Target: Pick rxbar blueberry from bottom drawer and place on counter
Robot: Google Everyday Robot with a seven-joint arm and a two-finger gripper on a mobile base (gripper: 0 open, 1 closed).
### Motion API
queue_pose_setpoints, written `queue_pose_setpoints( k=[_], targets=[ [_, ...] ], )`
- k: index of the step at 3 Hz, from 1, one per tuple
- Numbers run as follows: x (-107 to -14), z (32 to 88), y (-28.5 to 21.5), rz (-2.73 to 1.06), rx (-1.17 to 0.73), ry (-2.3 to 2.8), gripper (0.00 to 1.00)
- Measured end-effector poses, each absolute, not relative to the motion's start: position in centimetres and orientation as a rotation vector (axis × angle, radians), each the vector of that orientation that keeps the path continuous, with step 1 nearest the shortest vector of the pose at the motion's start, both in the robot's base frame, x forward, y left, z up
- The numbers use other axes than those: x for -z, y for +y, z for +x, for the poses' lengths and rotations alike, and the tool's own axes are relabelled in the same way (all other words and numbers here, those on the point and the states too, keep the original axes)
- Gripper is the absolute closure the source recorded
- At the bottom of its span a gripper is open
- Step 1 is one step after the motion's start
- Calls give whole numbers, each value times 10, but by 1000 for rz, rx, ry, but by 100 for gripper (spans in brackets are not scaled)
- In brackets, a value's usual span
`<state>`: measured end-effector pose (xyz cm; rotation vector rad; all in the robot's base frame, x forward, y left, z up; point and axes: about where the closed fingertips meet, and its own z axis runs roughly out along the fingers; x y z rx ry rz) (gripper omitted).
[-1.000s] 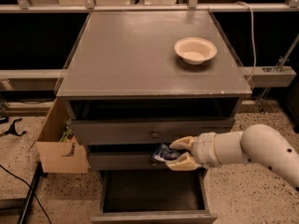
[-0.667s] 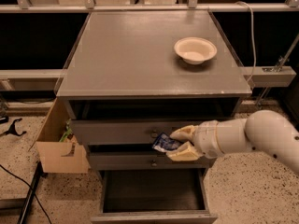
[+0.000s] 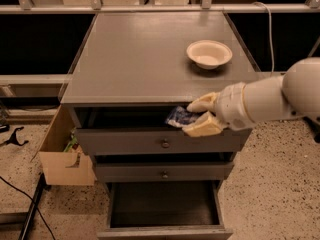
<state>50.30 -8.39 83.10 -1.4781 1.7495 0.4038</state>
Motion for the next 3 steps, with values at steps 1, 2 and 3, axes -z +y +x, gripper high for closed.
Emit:
queue_pose_setpoints(
  k=[1, 2, 3],
  targets=[
    [-883, 528, -88, -1472, -345, 1739, 100],
    [-910, 562, -83, -1442, -331, 1723, 100],
    [-910, 602, -72, -1413, -350, 1726, 100]
  ],
)
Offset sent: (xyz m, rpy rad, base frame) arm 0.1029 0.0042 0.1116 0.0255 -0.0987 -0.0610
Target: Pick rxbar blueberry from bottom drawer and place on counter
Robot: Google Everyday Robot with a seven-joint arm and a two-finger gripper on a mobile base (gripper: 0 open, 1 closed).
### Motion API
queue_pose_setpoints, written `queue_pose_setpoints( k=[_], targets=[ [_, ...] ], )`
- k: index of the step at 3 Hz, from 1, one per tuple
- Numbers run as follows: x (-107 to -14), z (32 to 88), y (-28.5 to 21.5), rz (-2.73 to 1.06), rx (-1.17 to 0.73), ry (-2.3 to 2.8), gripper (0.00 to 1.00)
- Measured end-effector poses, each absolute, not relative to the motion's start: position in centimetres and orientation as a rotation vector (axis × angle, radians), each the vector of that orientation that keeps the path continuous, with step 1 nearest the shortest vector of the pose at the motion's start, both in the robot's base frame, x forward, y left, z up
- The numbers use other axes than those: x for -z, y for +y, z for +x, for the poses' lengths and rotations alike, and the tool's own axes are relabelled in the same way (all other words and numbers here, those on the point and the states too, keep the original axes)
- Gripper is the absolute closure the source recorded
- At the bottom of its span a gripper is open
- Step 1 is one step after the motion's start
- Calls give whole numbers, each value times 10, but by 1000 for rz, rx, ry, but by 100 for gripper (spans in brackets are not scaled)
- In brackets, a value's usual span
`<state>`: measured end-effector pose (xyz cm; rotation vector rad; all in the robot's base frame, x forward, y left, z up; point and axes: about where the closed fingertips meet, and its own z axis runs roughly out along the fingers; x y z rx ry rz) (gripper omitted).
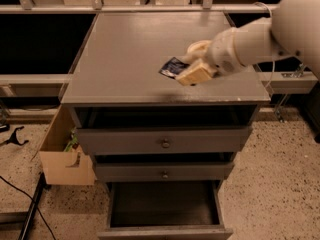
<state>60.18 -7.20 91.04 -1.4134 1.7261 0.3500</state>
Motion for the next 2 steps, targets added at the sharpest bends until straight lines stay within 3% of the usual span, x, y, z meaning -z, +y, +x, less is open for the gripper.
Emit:
queue_pose_setpoints(
  k=[2],
  targets=[
    [-874, 662, -24, -1421, -444, 1760, 100]
  ],
)
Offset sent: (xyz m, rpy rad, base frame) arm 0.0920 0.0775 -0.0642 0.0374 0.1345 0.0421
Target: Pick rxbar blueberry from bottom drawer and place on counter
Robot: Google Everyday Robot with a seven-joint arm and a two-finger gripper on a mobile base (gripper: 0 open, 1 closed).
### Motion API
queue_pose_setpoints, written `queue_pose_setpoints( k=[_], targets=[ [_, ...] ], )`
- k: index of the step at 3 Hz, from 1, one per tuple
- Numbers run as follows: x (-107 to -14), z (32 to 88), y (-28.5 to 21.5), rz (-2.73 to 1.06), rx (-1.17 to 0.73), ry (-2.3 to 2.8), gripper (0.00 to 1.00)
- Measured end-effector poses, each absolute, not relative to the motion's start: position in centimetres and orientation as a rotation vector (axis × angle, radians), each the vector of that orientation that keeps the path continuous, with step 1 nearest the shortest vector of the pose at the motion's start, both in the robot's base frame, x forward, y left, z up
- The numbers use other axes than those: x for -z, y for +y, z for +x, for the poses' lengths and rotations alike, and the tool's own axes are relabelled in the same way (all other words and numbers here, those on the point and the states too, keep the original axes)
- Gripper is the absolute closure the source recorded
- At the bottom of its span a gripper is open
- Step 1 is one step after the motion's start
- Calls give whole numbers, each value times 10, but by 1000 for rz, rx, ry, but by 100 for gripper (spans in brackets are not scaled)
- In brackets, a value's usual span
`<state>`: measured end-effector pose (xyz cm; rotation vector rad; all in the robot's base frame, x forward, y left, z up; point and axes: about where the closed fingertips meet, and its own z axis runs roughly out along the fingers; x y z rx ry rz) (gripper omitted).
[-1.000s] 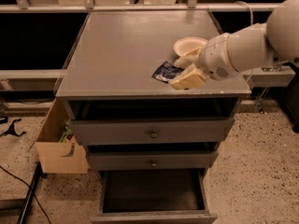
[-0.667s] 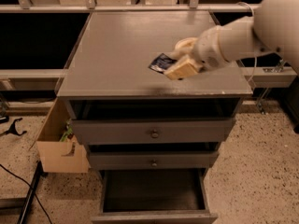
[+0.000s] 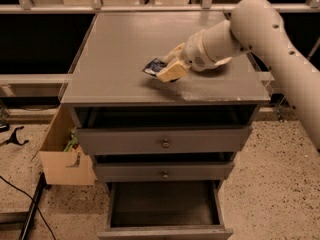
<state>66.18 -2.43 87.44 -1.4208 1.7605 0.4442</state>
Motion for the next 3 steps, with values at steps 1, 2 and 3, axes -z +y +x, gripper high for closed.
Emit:
queue_pose_setpoints(
  k=[1, 2, 3],
  targets=[
    [-849, 676, -8, -1428, -486, 1794, 100],
    [-829, 683, -2, -1427, -516, 1829, 100],
    [-831, 684, -1, -1426, -520, 1834, 100]
  ],
)
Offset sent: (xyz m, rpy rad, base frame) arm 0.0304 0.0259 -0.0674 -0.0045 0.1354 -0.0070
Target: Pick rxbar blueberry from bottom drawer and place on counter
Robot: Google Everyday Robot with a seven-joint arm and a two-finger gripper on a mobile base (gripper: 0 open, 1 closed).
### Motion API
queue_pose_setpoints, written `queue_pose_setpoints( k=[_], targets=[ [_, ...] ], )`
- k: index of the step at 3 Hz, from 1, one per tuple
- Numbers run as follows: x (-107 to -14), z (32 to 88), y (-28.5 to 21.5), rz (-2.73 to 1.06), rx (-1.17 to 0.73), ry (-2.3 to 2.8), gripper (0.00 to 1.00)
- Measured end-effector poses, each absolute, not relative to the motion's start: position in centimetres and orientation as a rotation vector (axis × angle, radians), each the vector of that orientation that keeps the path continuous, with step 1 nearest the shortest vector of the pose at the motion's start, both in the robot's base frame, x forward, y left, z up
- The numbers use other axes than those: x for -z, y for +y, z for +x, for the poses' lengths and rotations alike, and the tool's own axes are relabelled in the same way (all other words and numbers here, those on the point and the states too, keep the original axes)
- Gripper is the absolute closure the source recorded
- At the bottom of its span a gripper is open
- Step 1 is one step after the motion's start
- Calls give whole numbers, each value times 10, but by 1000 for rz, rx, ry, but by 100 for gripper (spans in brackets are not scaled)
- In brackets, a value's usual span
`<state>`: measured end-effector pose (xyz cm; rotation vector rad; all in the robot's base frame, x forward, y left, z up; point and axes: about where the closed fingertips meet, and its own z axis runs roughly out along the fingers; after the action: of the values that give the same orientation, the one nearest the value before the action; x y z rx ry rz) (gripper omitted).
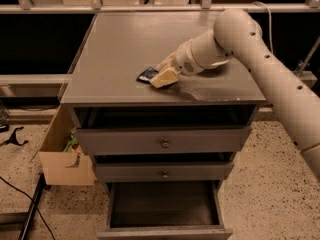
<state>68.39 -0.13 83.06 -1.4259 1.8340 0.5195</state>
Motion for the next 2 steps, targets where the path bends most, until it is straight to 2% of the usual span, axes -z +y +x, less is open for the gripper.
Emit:
queue_pose_setpoints(
  k=[1, 2],
  targets=[
    [-831, 684, -1, -1426, -520, 1834, 83],
    [-831, 684, -1, -1426, -520, 1834, 60]
  ],
)
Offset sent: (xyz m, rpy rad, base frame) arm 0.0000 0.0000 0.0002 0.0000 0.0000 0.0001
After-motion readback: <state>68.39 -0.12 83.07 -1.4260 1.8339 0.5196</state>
